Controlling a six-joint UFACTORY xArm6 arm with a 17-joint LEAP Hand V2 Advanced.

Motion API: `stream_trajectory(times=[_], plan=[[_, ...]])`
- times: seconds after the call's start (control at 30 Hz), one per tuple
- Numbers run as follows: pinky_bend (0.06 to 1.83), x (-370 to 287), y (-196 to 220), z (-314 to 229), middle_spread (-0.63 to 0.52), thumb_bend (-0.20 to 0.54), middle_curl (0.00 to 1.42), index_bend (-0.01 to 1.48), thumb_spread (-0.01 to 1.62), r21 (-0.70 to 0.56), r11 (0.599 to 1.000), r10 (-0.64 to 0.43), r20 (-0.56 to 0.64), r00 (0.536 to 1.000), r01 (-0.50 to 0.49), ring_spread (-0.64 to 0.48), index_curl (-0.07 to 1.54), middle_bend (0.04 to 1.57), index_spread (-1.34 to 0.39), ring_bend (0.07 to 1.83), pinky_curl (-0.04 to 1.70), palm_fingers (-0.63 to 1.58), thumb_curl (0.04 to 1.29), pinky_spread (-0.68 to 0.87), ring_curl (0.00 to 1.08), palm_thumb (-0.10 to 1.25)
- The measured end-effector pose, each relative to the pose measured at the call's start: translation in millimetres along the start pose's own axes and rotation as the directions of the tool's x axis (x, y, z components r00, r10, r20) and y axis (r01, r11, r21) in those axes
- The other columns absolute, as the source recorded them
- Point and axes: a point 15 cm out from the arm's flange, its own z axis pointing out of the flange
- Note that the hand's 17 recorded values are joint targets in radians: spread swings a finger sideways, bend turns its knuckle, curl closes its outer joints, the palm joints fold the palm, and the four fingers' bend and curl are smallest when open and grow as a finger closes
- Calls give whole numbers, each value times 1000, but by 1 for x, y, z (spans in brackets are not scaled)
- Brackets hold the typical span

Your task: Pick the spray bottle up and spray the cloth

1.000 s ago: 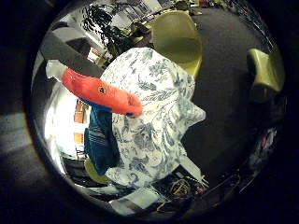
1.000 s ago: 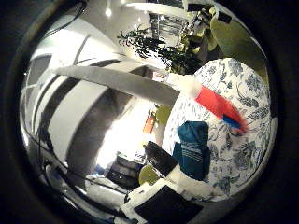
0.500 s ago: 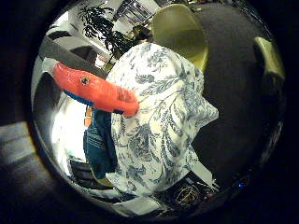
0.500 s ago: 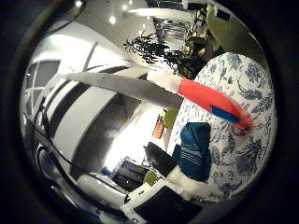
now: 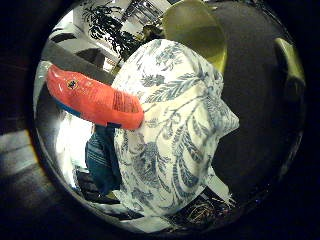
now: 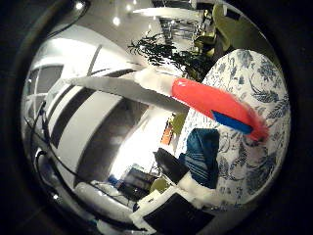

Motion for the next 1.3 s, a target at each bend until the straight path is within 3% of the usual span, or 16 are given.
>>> stream_trajectory(times=[0.57, 0.73, 0.83, 0.87, 0.97, 1.07, 1.2, 1.3], plan=[[483, -34, -36, 89, 237, -26, 343, 149, 988, -6, 1000, -22, 88, 996, 22, 242, 253, 321, -35, 452, 268, 98, 316, 369, 260, 592], [495, -53, -33, 125, 216, -27, 363, 161, 964, -69, 998, 22, 123, 992, -13, 217, 259, 411, -46, 618, 257, 396, 323, 318, 291, 617], [581, -64, -27, 143, 127, -28, 400, 171, 957, -115, 993, 49, 140, 989, -33, 78, 261, 522, -102, 821, 253, 723, 325, 212, 340, 616], [678, -68, -25, 147, 78, -27, 421, 179, 957, -128, 991, 59, 145, 988, -40, 9, 266, 576, -139, 896, 264, 935, 325, 124, 366, 618], [807, -74, -18, 161, -32, -10, 494, 350, 971, -167, 983, 100, 159, 982, -73, -111, 368, 735, -230, 997, 310, 1277, 340, -183, 431, 685], [897, -79, -11, 173, -81, -16, 533, 598, 982, -204, 973, 141, 169, 976, -105, -131, 484, 864, -257, 1070, 347, 1368, 363, -351, 458, 742], [1067, -97, -1, 185, -113, -6, 563, 882, 973, -263, 955, 194, 205, 959, -136, -155, 598, 1004, -224, 1178, 437, 1402, 419, -349, 490, 855], [1174, -115, 9, 194, -116, -8, 585, 985, 948, -329, 933, 233, 248, 940, -145, -159, 633, 1100, -205, 1264, 501, 1359, 460, -296, 519, 926]])
